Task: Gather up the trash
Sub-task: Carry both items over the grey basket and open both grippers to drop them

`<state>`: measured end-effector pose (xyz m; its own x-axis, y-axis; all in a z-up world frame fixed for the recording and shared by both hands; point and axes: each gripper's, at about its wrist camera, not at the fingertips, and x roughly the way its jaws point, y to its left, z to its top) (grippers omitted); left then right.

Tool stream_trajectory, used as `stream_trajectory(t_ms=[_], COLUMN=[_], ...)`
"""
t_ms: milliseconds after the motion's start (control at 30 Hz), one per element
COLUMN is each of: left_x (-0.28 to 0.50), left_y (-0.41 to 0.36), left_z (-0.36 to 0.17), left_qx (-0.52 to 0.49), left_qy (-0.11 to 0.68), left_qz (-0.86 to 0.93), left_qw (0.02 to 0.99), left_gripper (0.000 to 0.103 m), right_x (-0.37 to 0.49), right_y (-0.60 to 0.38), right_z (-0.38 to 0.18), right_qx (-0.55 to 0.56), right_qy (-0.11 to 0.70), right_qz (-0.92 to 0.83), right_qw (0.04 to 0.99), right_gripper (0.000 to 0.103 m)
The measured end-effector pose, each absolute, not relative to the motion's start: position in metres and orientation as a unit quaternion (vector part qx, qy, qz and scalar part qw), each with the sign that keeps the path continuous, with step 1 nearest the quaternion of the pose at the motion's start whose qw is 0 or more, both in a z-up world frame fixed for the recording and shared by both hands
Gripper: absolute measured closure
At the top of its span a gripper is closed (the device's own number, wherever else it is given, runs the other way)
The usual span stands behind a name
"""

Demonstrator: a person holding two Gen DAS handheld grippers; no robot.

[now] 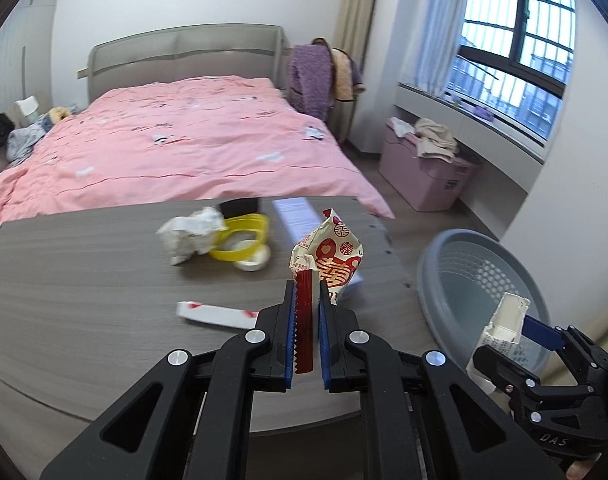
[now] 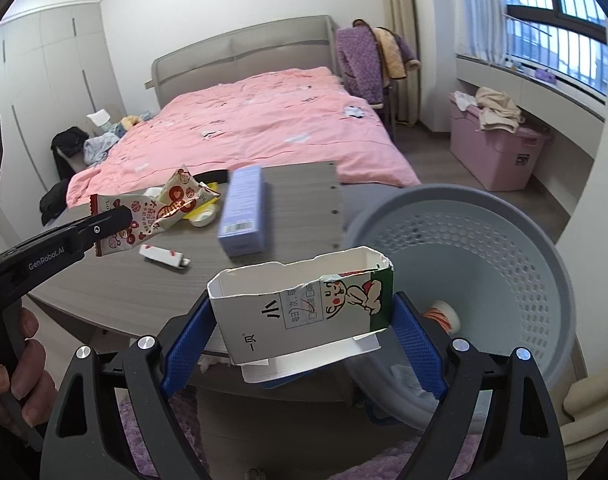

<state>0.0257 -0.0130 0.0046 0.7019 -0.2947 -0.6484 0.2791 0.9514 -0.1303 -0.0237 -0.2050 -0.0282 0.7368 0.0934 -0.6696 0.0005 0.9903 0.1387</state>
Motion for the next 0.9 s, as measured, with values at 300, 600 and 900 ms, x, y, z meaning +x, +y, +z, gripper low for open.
stream_trajectory(t_ms=[300, 600, 900], left_x=[0.023, 0.031, 0.040], left_y=[-0.096, -0.150, -0.176], left_z=[0.003, -0.012, -0.022], left_qx=[0.023, 0.050, 0.068], left_qy=[0.357, 0.379, 0.394], left_qz=[-0.234, -0.264, -0.264], left_qw=[0.904, 0.886, 0.878], left_gripper=[0.093, 0.093, 0.093], right_x=[-0.041, -0.045, -0.037], right_y=[-0.274, -0.322, -0.349], right_z=[-0.032, -0.047, -0.060], right_qx=[0.094, 0.114, 0.137], right_qy=[0.356, 0.360, 0.368], right_qz=[-0.049, -0.081, -0.084], right_qw=[0.928, 0.922, 0.916], right_gripper=[0.018, 0.018, 0.018])
